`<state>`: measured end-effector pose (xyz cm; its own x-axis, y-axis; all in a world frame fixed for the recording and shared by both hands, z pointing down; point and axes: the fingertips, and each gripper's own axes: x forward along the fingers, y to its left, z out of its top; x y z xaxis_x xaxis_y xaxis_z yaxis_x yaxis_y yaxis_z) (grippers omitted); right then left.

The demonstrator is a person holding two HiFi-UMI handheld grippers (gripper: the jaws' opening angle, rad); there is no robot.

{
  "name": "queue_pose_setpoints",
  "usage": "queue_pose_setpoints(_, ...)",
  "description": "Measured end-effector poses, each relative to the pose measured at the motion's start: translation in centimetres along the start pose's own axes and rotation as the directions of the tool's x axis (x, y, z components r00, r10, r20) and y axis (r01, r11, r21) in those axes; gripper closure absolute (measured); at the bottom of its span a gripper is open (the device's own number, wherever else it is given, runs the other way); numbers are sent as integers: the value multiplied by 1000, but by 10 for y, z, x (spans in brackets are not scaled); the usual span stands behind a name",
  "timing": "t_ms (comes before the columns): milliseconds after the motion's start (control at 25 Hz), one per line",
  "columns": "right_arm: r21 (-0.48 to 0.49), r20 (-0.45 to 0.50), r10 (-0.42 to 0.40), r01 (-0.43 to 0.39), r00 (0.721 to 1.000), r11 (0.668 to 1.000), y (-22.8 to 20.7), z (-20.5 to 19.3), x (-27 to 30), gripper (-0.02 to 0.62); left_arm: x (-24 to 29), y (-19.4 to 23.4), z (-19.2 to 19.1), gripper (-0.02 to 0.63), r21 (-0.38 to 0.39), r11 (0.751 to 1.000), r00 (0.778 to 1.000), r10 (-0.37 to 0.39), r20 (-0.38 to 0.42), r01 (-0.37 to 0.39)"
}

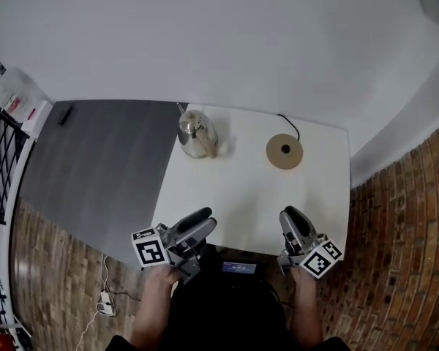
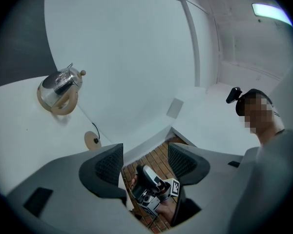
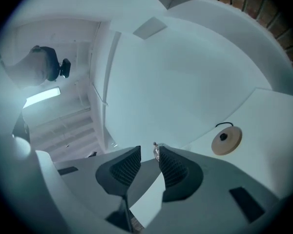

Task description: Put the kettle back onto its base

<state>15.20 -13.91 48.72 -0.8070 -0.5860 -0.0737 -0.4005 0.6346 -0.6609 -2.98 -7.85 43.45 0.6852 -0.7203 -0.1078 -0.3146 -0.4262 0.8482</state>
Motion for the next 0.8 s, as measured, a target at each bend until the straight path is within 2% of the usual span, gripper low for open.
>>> queue_pose_setpoints(200, -102, -101, -6, -4, 995, 995, 5, -10, 37, 494, -1, 17, 22, 311, -20, 999, 999, -28, 41, 29)
queue_pose_setpoints(520, -211, -199, -108, 66, 974, 975, -1, -18, 103, 494, -4, 47, 75, 311, -48, 993, 993, -100, 69, 104)
queue_pose_setpoints(680, -309, -255, -154, 71, 955, 949, -1, -26, 144, 492, -16, 65, 100, 311, -56, 992, 989, -111, 93, 117)
queue_pose_setpoints(800, -394, -311, -192, 58, 931, 917, 0, -36, 178, 466, -24, 81, 111, 311, -73, 990, 989, -108, 104, 116)
